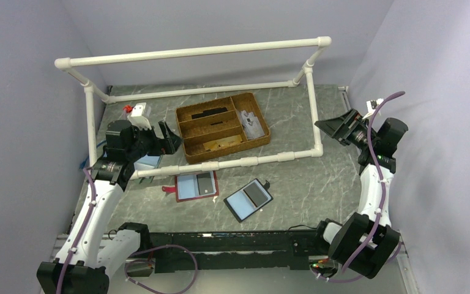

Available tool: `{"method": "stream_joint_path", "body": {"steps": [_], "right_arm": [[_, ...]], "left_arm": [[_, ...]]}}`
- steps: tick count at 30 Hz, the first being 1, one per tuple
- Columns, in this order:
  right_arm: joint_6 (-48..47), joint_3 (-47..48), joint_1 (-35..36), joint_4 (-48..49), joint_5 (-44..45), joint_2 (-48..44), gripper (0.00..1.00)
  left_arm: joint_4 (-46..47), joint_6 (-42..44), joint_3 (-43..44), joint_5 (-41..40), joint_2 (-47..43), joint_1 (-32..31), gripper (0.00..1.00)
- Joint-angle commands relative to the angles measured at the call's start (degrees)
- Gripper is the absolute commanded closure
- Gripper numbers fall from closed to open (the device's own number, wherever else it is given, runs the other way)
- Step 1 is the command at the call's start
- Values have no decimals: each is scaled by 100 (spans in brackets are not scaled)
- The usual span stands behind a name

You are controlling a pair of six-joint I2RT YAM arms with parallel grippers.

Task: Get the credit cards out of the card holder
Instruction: Reset both arms

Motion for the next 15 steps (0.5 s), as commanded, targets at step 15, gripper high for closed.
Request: {"method": "stream_joint_path", "body": {"steps": [15], "right_arm": [[-1272, 335, -29, -36, -271, 13, 0]], "left_arm": [[233, 137, -41, 222, -52, 65, 1]]}}
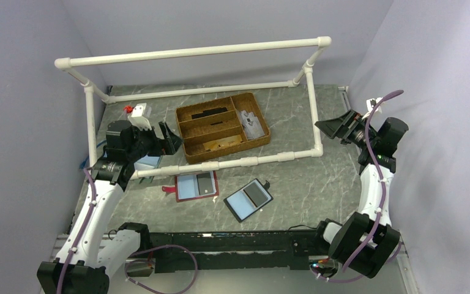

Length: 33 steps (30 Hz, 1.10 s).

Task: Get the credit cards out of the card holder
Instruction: Reset both arms

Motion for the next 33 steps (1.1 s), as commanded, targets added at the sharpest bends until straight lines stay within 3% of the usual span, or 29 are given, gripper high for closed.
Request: {"method": "stream_joint_path", "body": {"steps": [1, 33], "right_arm": [[-608, 325, -30, -104, -350, -16, 0], [-766, 423, -29, -339, -426, -14, 0]], "left_arm": [[214, 140, -15, 135, -50, 44, 1], [258, 135, -46, 215, -85, 70, 1]]}}
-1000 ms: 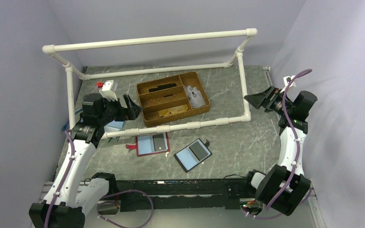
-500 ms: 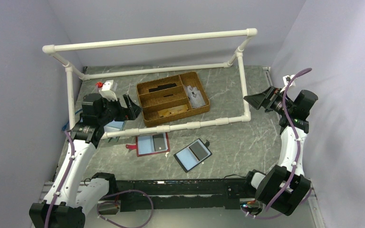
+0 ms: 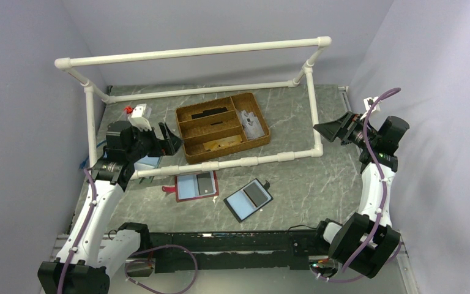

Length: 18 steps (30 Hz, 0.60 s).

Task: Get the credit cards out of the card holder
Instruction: Reset both arms

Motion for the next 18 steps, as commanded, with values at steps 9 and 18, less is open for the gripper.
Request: {"method": "stream_joint_path", "body": {"steps": [9, 18], "right_arm": [[-116, 210, -27, 134, -92, -23, 0], [-176, 266, -22, 19, -91, -93, 0]], "left_arm": [[269, 129, -11, 155, -99, 33, 1], [298, 103, -28, 208, -21, 33, 0]]}}
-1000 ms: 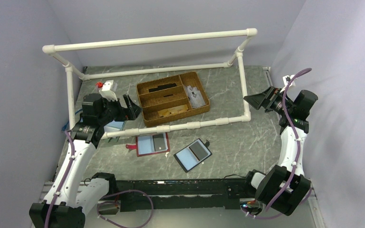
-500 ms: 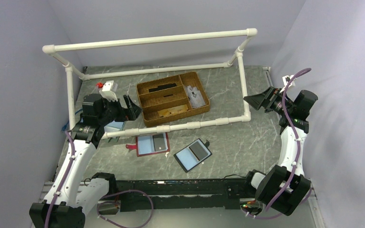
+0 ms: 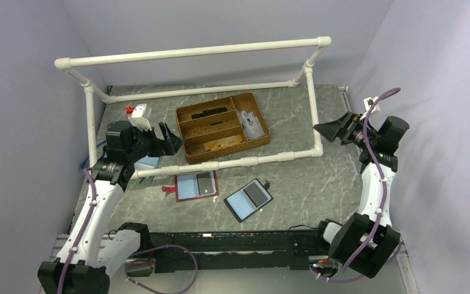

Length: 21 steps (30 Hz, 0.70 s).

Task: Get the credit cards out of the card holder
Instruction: Reset both arms

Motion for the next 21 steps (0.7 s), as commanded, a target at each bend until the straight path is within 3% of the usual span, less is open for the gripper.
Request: {"method": "stream_joint_path", "body": {"steps": [1, 21], "right_arm": [[-156, 275, -24, 23, -101, -96, 0], [-213, 278, -25, -27, -39, -102, 0]], "left_arm": [[281, 101, -26, 162, -12, 33, 0], [275, 84, -27, 186, 23, 33, 0]]}}
